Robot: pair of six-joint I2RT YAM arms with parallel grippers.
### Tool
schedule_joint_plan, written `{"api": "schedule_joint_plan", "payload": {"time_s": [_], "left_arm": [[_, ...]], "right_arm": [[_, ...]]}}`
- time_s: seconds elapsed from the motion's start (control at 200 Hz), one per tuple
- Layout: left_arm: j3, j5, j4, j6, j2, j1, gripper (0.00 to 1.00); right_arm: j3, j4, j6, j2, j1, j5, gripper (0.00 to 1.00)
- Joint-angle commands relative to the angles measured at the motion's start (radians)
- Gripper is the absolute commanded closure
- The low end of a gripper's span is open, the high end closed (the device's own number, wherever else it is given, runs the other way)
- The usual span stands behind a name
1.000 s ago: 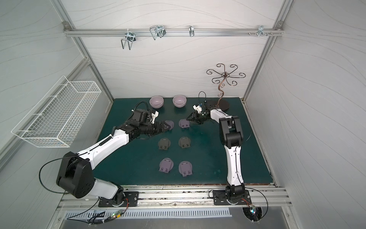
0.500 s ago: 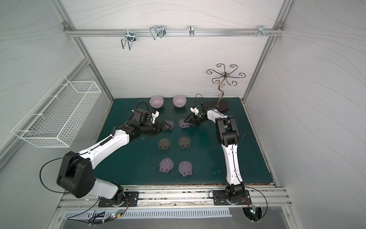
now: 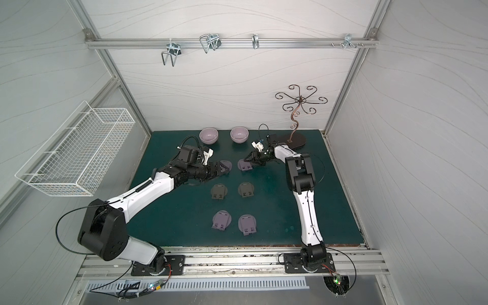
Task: Open the phone stand
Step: Pick up the phone stand at the center of the board.
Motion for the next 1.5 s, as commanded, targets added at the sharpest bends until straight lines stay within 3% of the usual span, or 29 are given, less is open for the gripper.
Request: {"api": "schedule_joint_plan", "payload": {"time_s": [0.0,0.095,0.51,0.86,1.156,1.496], "left_arm": [[0.009,0.008,0.038,0.001,0.016,-0.004,0.13],[0.008,0.007,0.035,0.001,0.019,-0.004,0.13],[0.004,-0.004,0.009,0.018,0.016,-0.004,0.13],[-0.015,0.042,0.018,0.012,0.023,0.032,0.15],[-0.066,0.154,0.136,-0.066,-0.002,0.112,0.17],[-0.082,0.261,0.231,-0.117,-0.04,0.114,0.19]], "right_arm": [[0.018,-0.035,-0.006,0.04,0.016,-0.023,0.58],[0.021,-0.04,-0.005,0.047,0.016,-0.029,0.6],[0.018,-0.04,-0.003,0.065,0.016,-0.045,1.0],[-0.022,-0.003,0.032,0.026,-0.004,-0.101,1.0],[-0.147,0.037,0.086,-0.175,-0.011,-0.158,1.0],[-0.21,-0.057,0.098,-0.482,-0.002,-0.162,1.0]]}}
